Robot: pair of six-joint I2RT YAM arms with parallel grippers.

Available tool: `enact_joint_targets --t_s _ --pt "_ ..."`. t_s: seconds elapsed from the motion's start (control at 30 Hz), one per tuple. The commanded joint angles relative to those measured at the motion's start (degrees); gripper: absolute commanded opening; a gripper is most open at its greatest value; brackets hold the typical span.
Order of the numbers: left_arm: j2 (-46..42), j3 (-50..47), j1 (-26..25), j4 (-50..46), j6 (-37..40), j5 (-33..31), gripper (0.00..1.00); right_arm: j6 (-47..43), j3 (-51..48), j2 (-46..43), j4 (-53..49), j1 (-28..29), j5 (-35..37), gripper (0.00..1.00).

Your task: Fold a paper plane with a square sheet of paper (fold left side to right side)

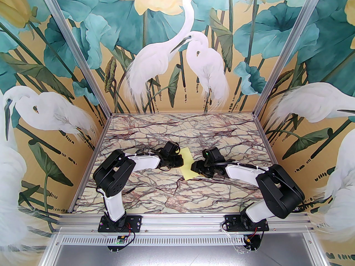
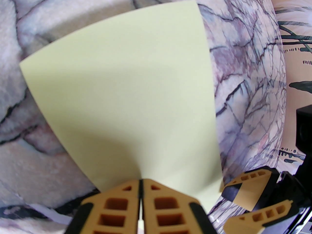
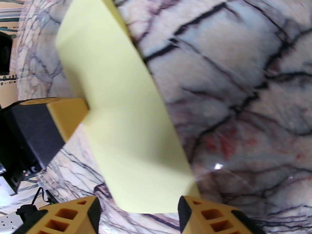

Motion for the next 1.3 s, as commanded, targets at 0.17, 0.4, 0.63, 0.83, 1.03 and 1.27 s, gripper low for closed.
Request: enact_joint_targets --t_s 0.17,0.4,0.63,0.83,1.03,1.27 --pt "1.5 -1.0 -0.2 -0.5 0.0 1.3 0.11 -4.0 2.2 -1.4 -8.6 -0.2 6.8 0.61" --pt "2.3 -0.3 -0.4 -0.3 0.3 2.5 0.10 -6.5 3.4 1.9 -10.6 -0.2 7.5 0.63" --pt "2.6 -0.2 -0.6 -0.2 0.3 2.9 0.10 -4.9 3.3 4.0 -8.4 1.1 5.9 0.63" --pt "3.0 0.2 -0.7 -0.3 0.3 3.2 0.10 -2.9 2.8 3.5 -5.1 1.8 3.4 0.62" --pt "3.3 0.4 -0.7 -0.3 0.3 3.4 0.11 -2.1 2.9 1.3 -4.6 1.8 2.8 0.63" --pt "3.5 0.4 -0.8 -0.3 0.4 3.5 0.11 -0.5 2.5 -0.4 -2.7 1.8 -0.3 0.62"
